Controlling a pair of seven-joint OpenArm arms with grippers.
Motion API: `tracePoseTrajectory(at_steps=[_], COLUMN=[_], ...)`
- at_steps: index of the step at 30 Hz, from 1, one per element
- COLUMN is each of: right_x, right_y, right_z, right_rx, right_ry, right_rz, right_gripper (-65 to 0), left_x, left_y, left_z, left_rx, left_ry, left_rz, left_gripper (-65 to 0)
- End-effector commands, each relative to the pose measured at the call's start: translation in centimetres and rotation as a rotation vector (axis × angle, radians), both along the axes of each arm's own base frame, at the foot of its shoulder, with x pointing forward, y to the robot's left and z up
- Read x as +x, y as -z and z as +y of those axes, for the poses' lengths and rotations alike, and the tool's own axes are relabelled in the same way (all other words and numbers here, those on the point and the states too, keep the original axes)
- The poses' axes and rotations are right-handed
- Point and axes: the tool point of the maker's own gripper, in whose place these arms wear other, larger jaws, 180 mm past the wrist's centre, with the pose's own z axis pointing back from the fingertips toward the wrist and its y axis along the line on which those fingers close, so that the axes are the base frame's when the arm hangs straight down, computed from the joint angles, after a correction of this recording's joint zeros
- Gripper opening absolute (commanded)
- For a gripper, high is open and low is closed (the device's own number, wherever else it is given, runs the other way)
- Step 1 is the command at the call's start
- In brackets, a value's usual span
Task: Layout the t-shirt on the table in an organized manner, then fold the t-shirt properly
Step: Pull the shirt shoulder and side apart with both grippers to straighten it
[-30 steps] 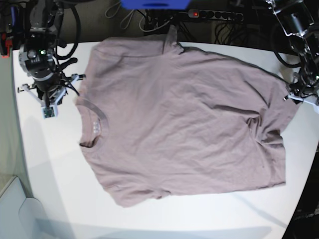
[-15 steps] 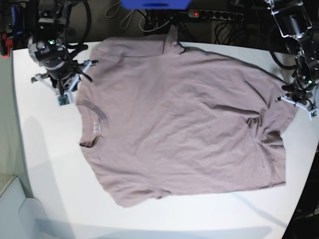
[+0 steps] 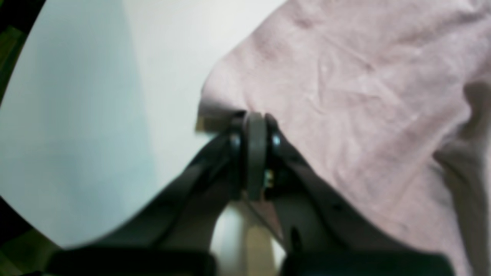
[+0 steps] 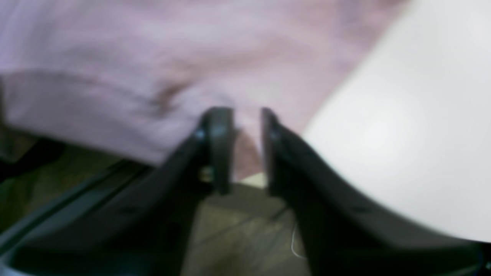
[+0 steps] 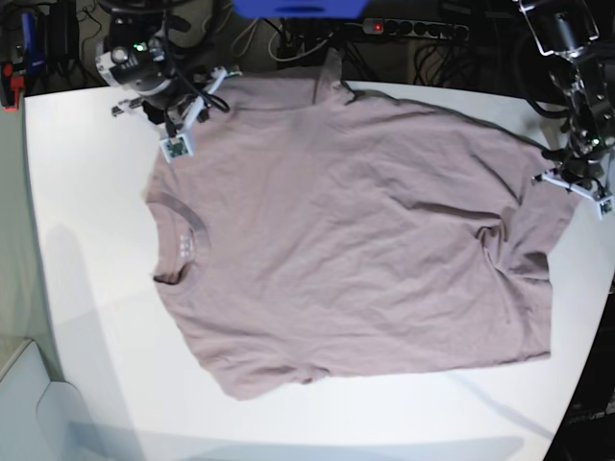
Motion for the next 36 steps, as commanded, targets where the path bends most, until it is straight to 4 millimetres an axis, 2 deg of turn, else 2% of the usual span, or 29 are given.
tracePoseTrajectory(at_steps=[1, 3, 5, 8, 14, 17, 19, 22, 24, 29, 36], right_x=[-0.2, -1.6, -2.5, -2.9, -2.3, -2.6, -3.1, -2.3, -2.5, -0.3, 6.5], right_y=[-0.5, -0.1, 0.1, 0.2, 0.2, 1.2, 2.0, 2.4, 3.4, 5.1, 5.4], right_z=[0.6, 1.6, 2.3, 2.5, 2.4, 2.4, 1.6, 0.8, 0.3, -1.6, -4.7], right_rx=[0.017, 0.041, 0.07, 0.082, 0.078, 0.081, 0.071, 0.062, 0.059, 0.03, -0.025], right_ry=[-0.012, -0.023, -0.007, -0.003, 0.0, 0.0, 0.019, 0.038, 0.053, 0.041, 0.02], right_rz=[-0.022, 0.006, 0.004, 0.002, -0.012, 0.017, 0.042, 0.033, 0.057, 0.068, 0.013], right_gripper=[-43.5, -36.0, -32.5, -32.3, -32.3, -32.3, -32.3, -32.3, -32.3, -32.3, -32.3], left_x=[-1.6, -1.6, -1.4, -1.2, -1.1, -1.1, -1.1, -1.1, -1.1, -1.1, -1.2], left_y=[1.3, 1.3, 1.2, 1.1, 1.0, 1.0, 1.0, 1.0, 1.0, 1.0, 1.1], left_z=[-0.4, -0.4, -0.4, -0.4, -0.4, -0.4, -0.4, -0.4, -0.4, -0.4, -0.4], left_rx=[-0.028, -0.028, -0.028, -0.028, -0.028, -0.028, -0.028, -0.028, -0.028, -0.028, -0.031], left_ry=[-0.003, -0.003, -0.003, -0.003, -0.003, -0.003, -0.003, -0.003, -0.003, -0.003, -0.008], left_rz=[0.088, 0.087, 0.084, 0.079, 0.076, 0.076, 0.076, 0.076, 0.076, 0.076, 0.075], left_gripper=[-65.0, -65.0, -65.0, -65.0, -65.0, -65.0, -65.0, -65.0, -65.0, -65.0, -65.0])
